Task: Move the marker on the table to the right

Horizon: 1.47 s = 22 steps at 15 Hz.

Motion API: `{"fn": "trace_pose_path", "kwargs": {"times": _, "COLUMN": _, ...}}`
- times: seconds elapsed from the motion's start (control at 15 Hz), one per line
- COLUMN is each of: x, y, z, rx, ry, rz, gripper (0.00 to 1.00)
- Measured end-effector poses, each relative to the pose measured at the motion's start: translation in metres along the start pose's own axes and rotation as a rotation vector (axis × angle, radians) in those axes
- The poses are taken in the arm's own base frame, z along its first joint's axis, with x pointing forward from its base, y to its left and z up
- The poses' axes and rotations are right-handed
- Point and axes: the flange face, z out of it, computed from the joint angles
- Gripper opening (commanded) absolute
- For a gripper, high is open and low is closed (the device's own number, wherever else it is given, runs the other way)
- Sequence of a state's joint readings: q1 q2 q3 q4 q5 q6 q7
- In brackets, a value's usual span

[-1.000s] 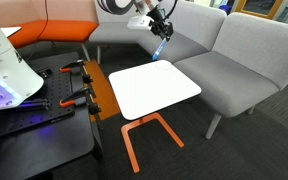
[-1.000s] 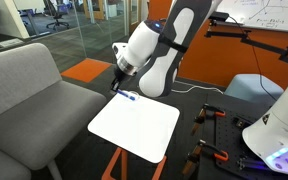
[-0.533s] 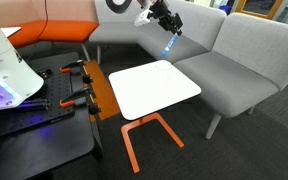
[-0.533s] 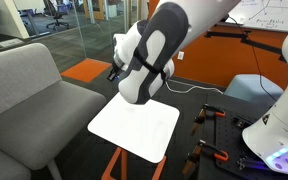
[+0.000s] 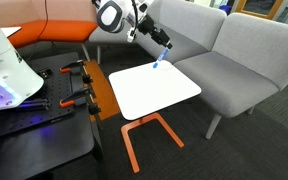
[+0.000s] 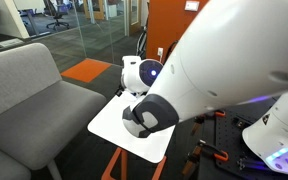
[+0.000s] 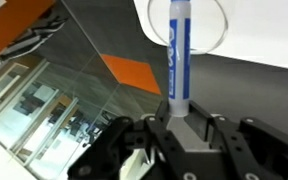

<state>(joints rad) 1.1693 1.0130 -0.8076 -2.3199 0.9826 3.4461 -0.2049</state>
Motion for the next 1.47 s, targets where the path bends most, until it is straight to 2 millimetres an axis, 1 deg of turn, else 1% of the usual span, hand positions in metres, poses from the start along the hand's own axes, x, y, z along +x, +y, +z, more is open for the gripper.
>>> {"fn": "trace_pose_path", "kwargs": {"times": 0.13, "x": 0.002, "y": 0.0, "z": -0.002, "rx": -0.024, "ry": 0.024, "rz": 0.01, "gripper": 0.06}}
{"fn": "trace_pose_path", "kwargs": {"times": 0.53, "x": 0.016, "y": -0.003, "z": -0.016, "rx": -0.03, "ry": 0.075, "rz": 0.03, "gripper": 0.06}}
{"fn": "trace_pose_path", "kwargs": {"times": 0.87, "x": 0.024, "y": -0.009, "z": -0.018, "rx": -0.014, "ry": 0.087, "rz": 0.033, "gripper": 0.06}}
{"fn": "trace_pose_path", "kwargs": {"times": 1.13, "x": 0.027, "y": -0.009, "z": -0.01, "rx": -0.005, "ry": 0.077, "rz": 0.037, "gripper": 0.06}}
{"fn": "trace_pose_path", "kwargs": {"times": 1.47, "x": 0.027, "y": -0.006, "z": 0.009, "rx": 0.026, "ry": 0.028, "rz": 0.048, "gripper": 0.06}}
